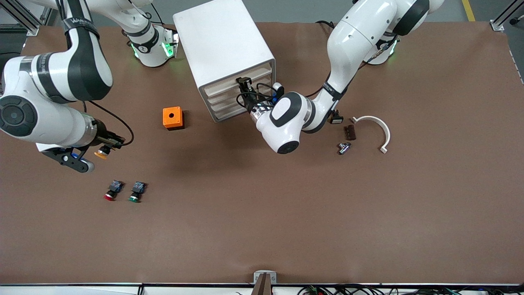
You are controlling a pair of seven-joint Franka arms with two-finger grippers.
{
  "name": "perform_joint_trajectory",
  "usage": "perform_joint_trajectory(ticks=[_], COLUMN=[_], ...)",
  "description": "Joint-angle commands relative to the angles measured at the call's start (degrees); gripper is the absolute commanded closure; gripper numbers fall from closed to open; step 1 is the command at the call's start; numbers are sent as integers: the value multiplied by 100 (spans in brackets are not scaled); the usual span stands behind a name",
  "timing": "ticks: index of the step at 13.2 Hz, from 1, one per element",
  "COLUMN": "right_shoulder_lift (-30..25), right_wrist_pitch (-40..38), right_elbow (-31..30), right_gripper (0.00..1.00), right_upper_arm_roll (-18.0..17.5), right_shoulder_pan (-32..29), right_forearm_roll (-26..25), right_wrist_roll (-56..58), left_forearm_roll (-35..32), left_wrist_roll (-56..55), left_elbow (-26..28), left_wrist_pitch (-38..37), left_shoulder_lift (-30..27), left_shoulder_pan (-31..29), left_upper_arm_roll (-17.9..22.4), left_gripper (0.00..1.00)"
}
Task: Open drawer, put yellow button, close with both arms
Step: 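Pull the drawer open with the left gripper while the right gripper lifts the button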
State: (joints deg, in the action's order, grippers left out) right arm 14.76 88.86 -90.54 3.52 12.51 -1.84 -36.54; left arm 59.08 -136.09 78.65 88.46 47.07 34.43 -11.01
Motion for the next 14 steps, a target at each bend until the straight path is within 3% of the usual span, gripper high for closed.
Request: perform_joint_trajectory(ticks=[1, 14], right_shoulder_lift=[-131, -131], right_wrist_pitch=[-202, -361], right_elbow=[71, 194], right_gripper=[87, 87], right_upper_arm_roll=[18, 18], right_shoulder_pan=[208, 516], right_forearm_roll=[-1, -1], right_wrist_roll=[-388, -855], left_forearm_roll=[-450, -476], left_wrist_roll=[241, 241], left_elbow=[-8, -131], left_wrist_pitch=[-92, -171], left_shoulder_lift=[66, 66], left_shoulder_pan=[-50, -314], left_upper_arm_roll=[274, 485], left_gripper=[90, 87])
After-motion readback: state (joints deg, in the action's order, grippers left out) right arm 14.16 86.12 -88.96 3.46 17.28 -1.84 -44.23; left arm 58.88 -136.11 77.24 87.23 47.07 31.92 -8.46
